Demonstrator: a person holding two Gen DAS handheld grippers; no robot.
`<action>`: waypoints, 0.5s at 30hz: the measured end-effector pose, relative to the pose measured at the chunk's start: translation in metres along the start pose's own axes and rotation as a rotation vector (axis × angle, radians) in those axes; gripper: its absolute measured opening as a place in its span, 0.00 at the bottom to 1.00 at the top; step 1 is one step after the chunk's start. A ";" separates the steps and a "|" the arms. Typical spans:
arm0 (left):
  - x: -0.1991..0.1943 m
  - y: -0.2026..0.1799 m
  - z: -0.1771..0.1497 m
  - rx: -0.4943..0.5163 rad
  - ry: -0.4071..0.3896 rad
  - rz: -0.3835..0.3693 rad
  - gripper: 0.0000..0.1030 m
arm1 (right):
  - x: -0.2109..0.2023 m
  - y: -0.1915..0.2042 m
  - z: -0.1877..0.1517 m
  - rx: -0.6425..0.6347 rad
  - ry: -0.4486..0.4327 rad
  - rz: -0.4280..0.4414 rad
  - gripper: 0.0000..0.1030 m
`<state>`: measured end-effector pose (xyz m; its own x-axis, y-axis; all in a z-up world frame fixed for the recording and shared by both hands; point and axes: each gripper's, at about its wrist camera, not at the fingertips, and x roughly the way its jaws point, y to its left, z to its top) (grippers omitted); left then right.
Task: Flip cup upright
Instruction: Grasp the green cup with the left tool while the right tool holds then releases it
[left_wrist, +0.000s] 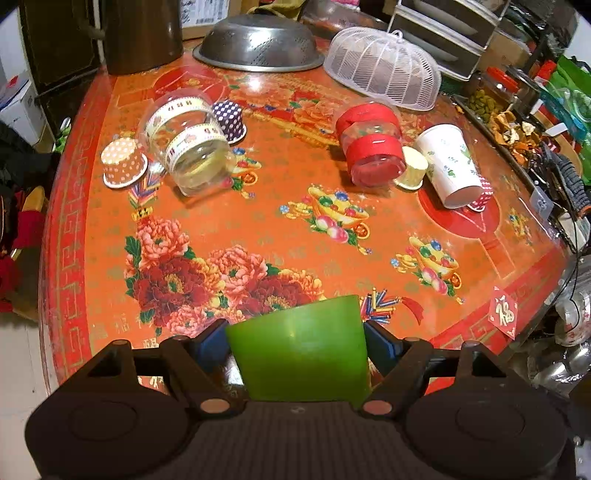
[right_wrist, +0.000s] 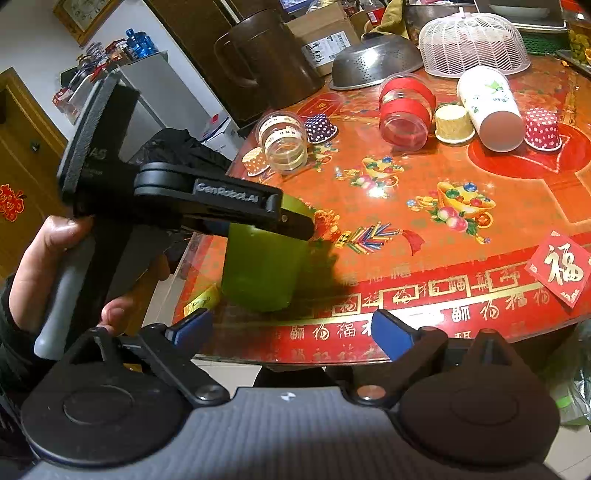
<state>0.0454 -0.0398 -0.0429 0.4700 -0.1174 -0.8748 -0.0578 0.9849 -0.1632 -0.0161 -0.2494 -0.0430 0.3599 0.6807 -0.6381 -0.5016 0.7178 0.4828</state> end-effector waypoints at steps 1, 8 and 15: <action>-0.002 0.000 0.000 0.006 -0.009 0.000 0.78 | 0.000 0.000 0.001 -0.001 -0.004 -0.006 0.94; -0.007 0.005 0.000 0.026 -0.037 -0.026 0.78 | 0.000 -0.001 0.007 0.011 -0.032 -0.052 0.98; -0.011 0.012 0.005 0.036 -0.101 -0.064 0.78 | -0.006 -0.008 0.011 0.059 -0.084 -0.072 0.98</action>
<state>0.0435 -0.0257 -0.0328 0.5582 -0.1688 -0.8123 0.0061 0.9799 -0.1994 -0.0054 -0.2575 -0.0367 0.4591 0.6350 -0.6213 -0.4259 0.7711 0.4734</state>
